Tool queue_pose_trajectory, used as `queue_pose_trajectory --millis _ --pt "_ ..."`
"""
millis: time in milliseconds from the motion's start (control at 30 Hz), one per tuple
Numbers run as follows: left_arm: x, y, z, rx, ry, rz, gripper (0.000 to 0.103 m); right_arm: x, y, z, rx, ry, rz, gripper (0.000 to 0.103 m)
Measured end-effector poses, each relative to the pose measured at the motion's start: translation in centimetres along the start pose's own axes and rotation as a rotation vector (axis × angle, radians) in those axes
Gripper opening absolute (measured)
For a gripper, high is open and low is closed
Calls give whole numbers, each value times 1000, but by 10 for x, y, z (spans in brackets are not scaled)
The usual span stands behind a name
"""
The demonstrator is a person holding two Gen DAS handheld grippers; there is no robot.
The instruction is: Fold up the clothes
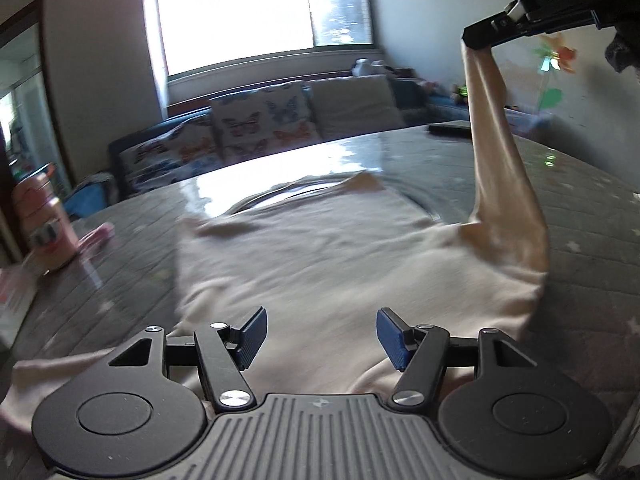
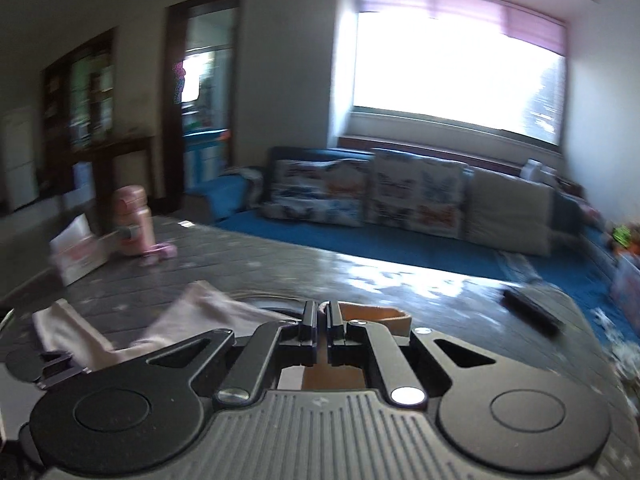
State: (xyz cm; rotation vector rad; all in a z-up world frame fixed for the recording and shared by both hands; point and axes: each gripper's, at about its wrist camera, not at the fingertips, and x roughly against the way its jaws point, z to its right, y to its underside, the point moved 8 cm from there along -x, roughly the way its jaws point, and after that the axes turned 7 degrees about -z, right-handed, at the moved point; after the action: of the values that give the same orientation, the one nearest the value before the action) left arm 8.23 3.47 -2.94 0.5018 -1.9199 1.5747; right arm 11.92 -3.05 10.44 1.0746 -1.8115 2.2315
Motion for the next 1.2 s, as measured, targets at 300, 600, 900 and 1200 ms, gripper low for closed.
queue_pose_trajectory --millis 300,600,900,1200 --pt "5 25 -26 79 -50 -37 64 -49 4 -102 136 -204 -83 4" --pt "7 19 -30 85 -66 -31 64 -45 41 -97 160 -261 -183 9" --pt "-7 5 -20 75 -52 -31 59 -60 119 -28 46 -176 -380 9" --pt "-17 8 -21 67 -67 -74 37 -60 125 -11 31 -188 -369 10"
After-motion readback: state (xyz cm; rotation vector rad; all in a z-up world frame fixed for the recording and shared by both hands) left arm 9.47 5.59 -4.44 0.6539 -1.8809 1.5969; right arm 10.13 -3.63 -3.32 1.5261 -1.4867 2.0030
